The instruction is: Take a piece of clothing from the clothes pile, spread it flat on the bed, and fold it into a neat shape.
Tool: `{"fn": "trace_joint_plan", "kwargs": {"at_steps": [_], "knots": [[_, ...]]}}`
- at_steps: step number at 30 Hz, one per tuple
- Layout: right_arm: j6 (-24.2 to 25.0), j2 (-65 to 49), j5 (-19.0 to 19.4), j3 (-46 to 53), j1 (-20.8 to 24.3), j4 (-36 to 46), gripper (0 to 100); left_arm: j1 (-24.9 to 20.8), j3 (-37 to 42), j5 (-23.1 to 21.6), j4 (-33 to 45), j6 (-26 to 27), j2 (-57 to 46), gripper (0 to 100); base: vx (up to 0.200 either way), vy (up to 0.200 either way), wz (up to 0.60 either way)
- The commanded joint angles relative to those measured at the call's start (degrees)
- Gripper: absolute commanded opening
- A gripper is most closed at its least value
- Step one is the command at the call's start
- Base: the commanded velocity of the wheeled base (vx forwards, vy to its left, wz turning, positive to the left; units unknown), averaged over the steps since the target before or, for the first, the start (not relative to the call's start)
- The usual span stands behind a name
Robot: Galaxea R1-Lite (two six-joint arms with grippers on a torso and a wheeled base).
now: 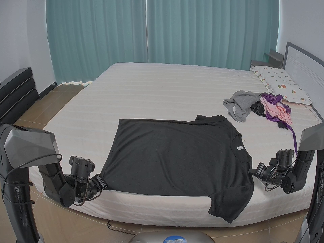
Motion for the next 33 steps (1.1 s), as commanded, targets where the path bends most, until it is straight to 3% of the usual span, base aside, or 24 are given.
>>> {"fn": "trace_joint_plan", "kwargs": {"at_steps": [1,11,18,30,31,33], "knots": [[0.1,0.0,-0.1,-1.6,-0.2,-0.1,0,0.0,-0.1,0.0,0.0,-0.1,-0.1,0,0.000,0.000,0.00],[0.0,-0.6,-0.1,-6.5,-0.8,1.8,0,-0.4,-0.9,-0.1,0.1,-0.2,0.1,0,0.000,0.000,0.00],[0.1,-1.1,-0.1,-14.9,-1.8,10.5,0,-0.4,-1.2,-0.3,0.0,-0.2,0.4,0,0.000,0.000,0.00],[-0.8,1.1,-0.1,-18.9,-1.7,15.0,0,-0.3,-1.8,-0.3,0.1,-0.2,0.9,0,0.000,0.000,0.00],[-1.4,1.2,-0.1,-18.7,-1.8,14.9,100,-0.3,-1.8,-0.3,0.1,-0.2,0.9,0,0.000,0.000,0.00],[-1.8,0.8,-0.1,-18.2,-1.9,14.8,100,-0.3,-1.8,-0.3,0.1,-0.2,1.0,0,0.000,0.000,0.00]]}}
